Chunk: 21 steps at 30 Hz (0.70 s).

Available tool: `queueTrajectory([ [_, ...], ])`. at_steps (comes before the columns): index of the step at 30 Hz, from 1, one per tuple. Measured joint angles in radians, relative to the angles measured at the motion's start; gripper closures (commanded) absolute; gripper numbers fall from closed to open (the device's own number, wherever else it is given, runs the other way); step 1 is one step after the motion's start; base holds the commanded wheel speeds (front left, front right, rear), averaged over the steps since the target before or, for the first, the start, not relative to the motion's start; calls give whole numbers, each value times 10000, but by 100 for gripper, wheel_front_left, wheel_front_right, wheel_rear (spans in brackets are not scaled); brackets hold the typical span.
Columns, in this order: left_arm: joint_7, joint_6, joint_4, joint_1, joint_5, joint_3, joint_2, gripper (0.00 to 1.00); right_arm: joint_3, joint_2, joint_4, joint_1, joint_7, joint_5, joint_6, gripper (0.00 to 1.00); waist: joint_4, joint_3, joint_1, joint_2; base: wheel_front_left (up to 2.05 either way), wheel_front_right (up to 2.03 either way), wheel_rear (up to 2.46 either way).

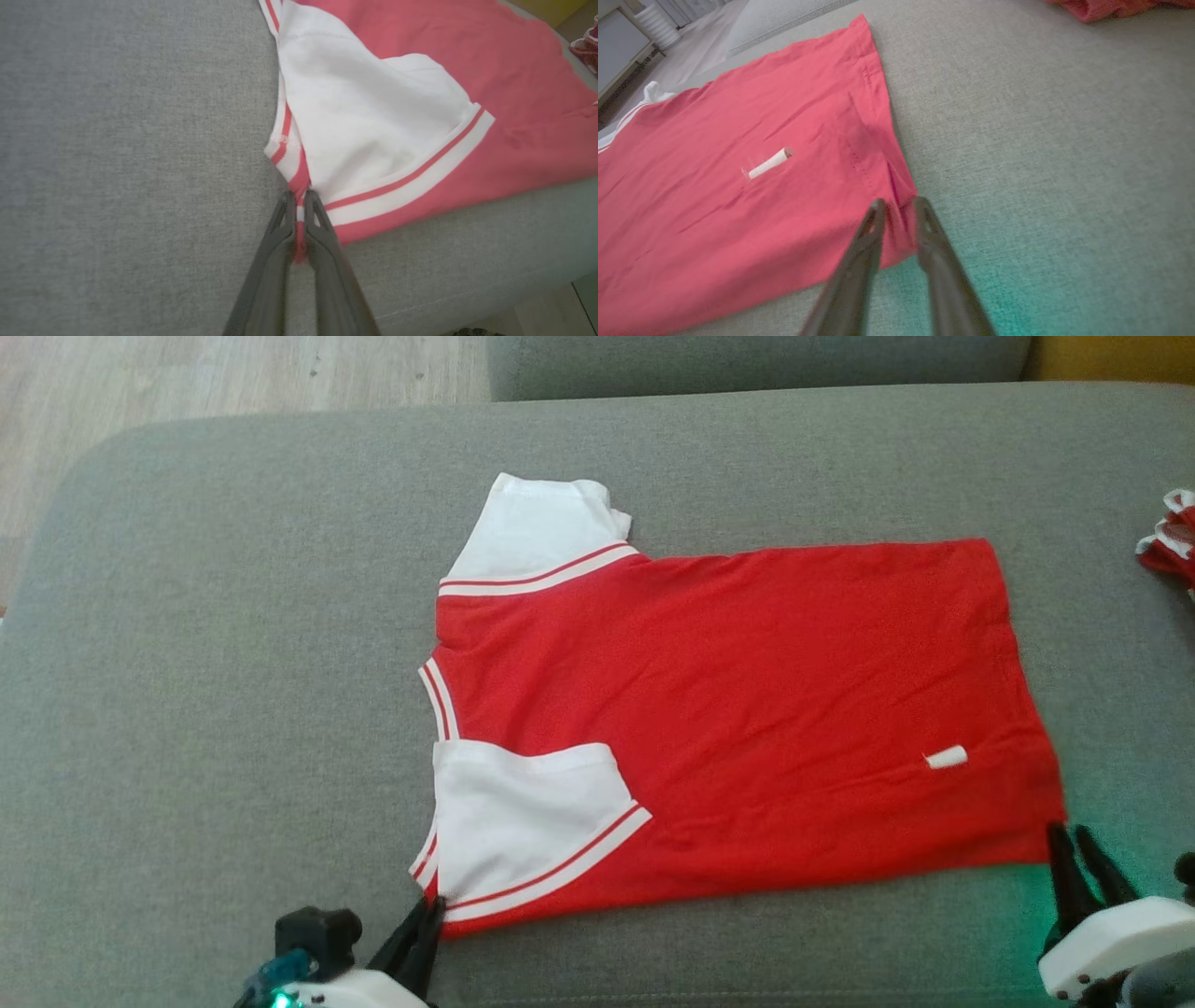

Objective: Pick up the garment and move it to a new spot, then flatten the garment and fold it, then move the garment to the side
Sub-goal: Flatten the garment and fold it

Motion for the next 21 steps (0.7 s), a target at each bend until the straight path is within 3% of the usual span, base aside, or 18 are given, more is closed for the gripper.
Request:
queueTrajectory([
  [1, 0, 0, 77, -17, -12, -21, -4, 94, -75, 40, -33, 6, 40, -50, 0, 0, -6, -12, 0, 0, 0, 0, 0],
  [2, 0, 6, 151, -54, -10, -27, -12, 31, -142, 71, -81, 22, 42, -77, 0, 0, -10, -29, 0, 0, 0, 0, 0],
  [3, 0, 13, 215, -112, 2, -33, -10, 0, -213, 92, -151, 47, 46, -119, 0, 0, -10, -54, 0, 0, 0, 0, 0],
  [12, 4, 387, -372, -563, 261, -8, 111, 0, -439, 535, -1060, 424, 33, -692, 0, 0, -90, -431, 0, 0, 0, 0, 0],
  [16, 546, 117, -819, -2086, 685, -12, 606, 0, -349, 729, -1321, 416, 33, -830, 0, 0, -89, -408, 0, 0, 0, 0, 0],
  [21, 1613, -571, -694, -5418, 1141, 67, 1108, 0, -136, 767, -1620, 185, 35, -1022, 0, 0, -188, 111, 0, 0, 0, 0, 0],
])
